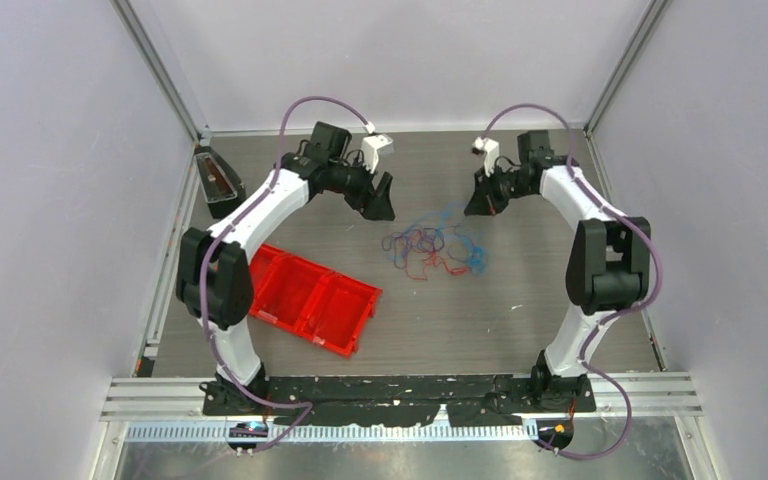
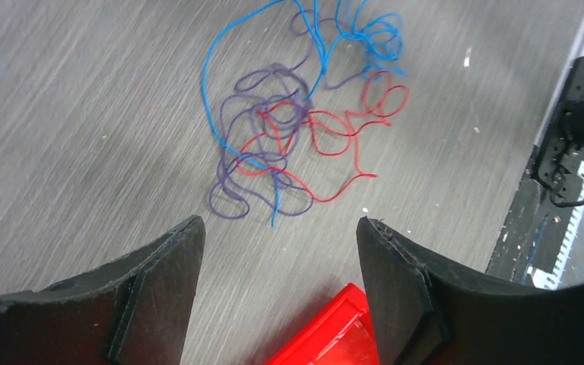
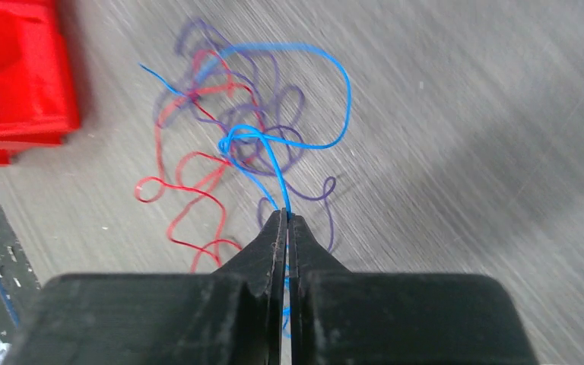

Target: Untangle the cables

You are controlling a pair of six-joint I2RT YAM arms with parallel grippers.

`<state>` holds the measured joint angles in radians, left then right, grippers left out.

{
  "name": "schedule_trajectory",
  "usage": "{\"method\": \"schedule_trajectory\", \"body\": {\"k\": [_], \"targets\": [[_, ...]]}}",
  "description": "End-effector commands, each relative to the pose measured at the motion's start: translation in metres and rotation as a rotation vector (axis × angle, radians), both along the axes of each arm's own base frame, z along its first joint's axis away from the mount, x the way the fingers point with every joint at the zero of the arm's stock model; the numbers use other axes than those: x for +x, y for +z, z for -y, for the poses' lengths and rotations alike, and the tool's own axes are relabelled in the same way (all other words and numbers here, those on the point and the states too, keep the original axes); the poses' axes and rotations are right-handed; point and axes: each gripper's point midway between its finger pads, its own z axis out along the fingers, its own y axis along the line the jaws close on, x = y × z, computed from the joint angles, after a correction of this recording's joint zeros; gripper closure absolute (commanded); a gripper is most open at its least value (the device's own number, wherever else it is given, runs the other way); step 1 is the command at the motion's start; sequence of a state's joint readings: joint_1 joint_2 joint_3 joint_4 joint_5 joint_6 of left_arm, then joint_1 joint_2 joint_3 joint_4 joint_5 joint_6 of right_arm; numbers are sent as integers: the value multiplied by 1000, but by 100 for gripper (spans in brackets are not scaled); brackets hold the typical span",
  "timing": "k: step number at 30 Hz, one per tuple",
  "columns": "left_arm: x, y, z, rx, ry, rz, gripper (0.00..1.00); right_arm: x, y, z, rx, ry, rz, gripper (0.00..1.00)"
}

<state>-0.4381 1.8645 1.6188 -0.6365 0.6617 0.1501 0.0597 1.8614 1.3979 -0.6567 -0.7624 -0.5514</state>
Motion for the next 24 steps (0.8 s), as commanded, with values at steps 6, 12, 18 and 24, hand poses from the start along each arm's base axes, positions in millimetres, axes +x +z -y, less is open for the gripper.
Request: {"method": "schedule_trajectory", "body": {"k": [6,12,18,24], "targets": [[-12,156,30,-430,-96,420,18,-28,197,-56,351,72,266,95],[-11,208,47,-536,-104,516,16,-54,247,-88,459,129,336,95],[-26,208,63,-553,-205,495,24,-58,265,-104,494,159,373,95],[-41,197,62,-537,-227,432,91,-56,263,-108,503,148,368,95]]}}
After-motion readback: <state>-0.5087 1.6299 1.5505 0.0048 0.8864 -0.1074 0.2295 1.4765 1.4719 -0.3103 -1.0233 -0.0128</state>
